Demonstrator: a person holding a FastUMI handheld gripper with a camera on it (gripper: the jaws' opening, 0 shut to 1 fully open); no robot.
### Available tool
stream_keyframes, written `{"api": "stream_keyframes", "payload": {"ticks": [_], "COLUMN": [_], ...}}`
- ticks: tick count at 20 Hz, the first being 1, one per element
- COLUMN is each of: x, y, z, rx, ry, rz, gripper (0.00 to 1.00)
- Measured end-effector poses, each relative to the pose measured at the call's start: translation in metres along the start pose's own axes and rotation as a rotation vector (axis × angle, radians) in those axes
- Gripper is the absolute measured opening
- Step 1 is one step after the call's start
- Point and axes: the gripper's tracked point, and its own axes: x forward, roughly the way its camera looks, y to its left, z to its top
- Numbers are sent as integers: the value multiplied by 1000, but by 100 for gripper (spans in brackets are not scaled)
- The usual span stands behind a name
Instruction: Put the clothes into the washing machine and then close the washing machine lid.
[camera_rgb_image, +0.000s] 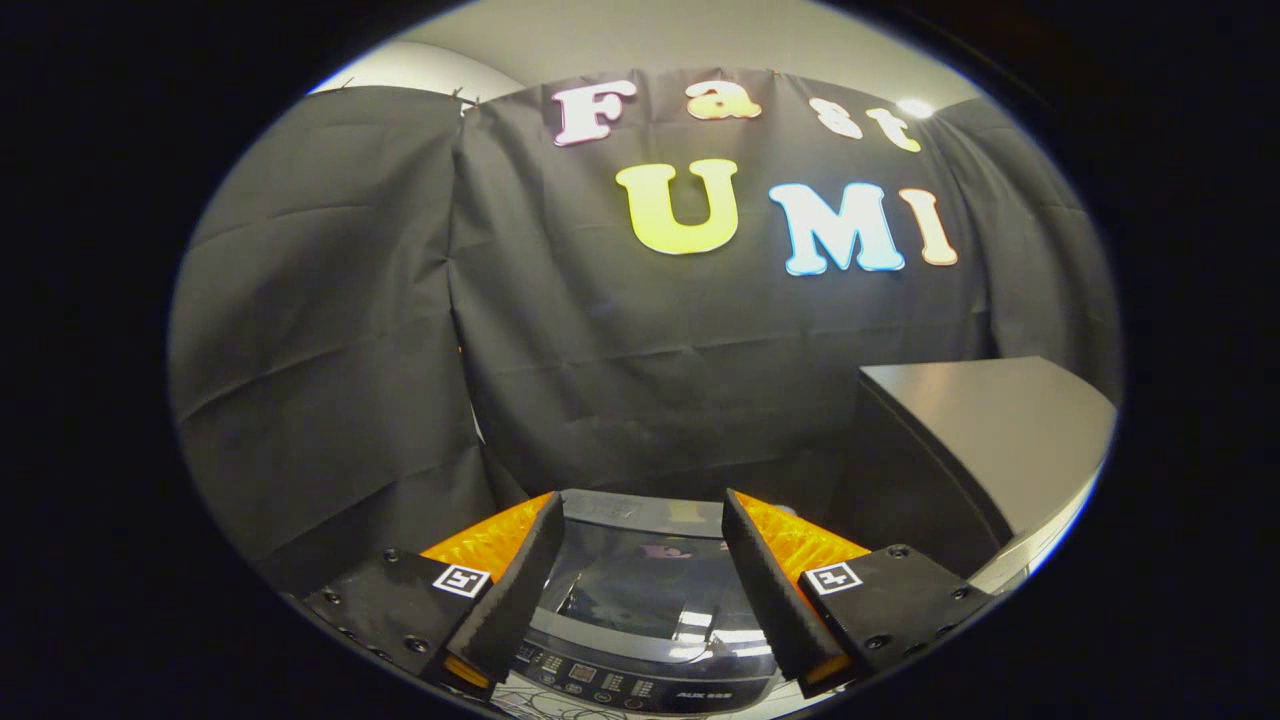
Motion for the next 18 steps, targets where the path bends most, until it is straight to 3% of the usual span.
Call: {"api": "stream_keyframes", "payload": {"ticks": [8, 18], "x": [-110, -232], "y": [-116, -255], "z": [35, 12], "rx": [-61, -75], "ry": [-160, -187], "rz": [-4, -112], "gripper": [98, 98]}}
